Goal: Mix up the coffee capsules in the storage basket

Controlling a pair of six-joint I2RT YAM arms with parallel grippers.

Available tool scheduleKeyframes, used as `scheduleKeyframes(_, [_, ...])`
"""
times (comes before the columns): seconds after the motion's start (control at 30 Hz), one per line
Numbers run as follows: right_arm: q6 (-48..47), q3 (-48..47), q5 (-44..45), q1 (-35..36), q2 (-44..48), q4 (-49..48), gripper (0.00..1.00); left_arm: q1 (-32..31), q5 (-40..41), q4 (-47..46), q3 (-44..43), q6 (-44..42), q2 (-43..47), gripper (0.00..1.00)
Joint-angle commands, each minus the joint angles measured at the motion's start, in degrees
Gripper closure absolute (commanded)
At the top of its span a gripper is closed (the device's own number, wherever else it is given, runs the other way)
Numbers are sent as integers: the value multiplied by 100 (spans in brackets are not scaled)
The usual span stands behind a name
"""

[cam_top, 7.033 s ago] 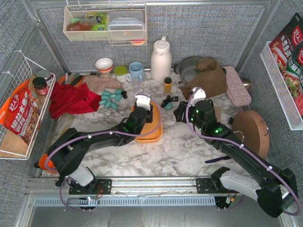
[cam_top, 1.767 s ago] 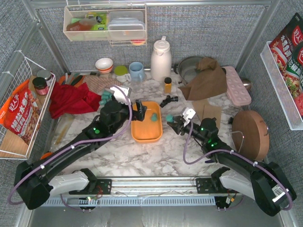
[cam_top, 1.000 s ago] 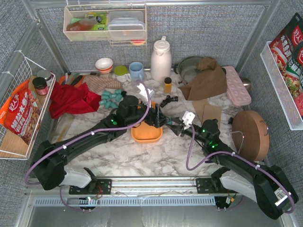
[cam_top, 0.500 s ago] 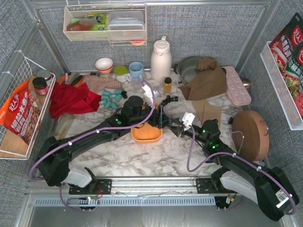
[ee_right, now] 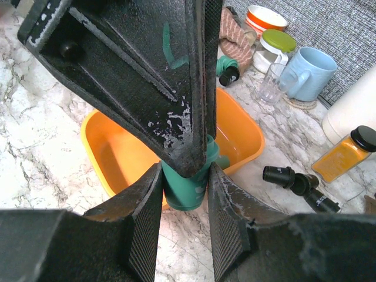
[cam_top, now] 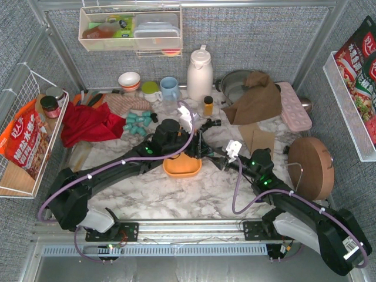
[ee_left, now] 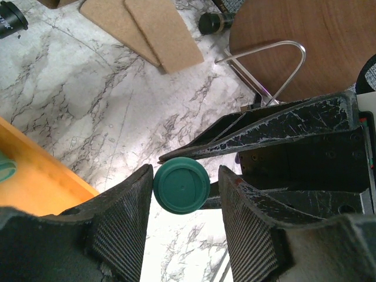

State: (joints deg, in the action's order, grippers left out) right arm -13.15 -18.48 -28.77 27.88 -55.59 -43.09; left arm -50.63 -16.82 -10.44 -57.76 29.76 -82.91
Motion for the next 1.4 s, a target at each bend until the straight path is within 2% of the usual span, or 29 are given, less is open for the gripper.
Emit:
scheduleKeyframes(0.0, [-59,-72,-51,7,30,-99,67,-25,28,74,-95,-81,-39,42])
scheduleKeyframes(0.2, [-72,-76,-41,11,49,-72,67,-65,136,295,-148,-167,-84,39])
scheduleKeyframes(0.37, [-83,-77,-39,7,67,-59,67,-87,136,349,-198,-198,-129,40])
scheduleKeyframes(0.43, [-84,-77,-33,7,66,-62,67,-95,117,333,-209,-199,-148,44])
scheduleKeyframes(0.63, [-77,-64,41,6,62,-59,65,-107,94,387,-279,-258,-160,65])
scheduleKeyframes(0.8, [-32,-20,97,7,65,-152,51,-105,230,459,-267,-284,-39,67])
scheduleKeyframes(0.97, [-12,-18,246,7,118,-84,33,-105,460,495,-321,-265,114,68])
scheduleKeyframes(1.17, [1,-38,531,7,255,68,18,-97,1161,819,-387,-374,344,68])
scheduleKeyframes(1.27, [-5,-32,836,7,310,98,1,-87,1677,915,-341,-317,512,68])
scheduleKeyframes(1.37, [10,-51,1158,7,333,199,1,-57,2241,937,-248,-226,697,68])
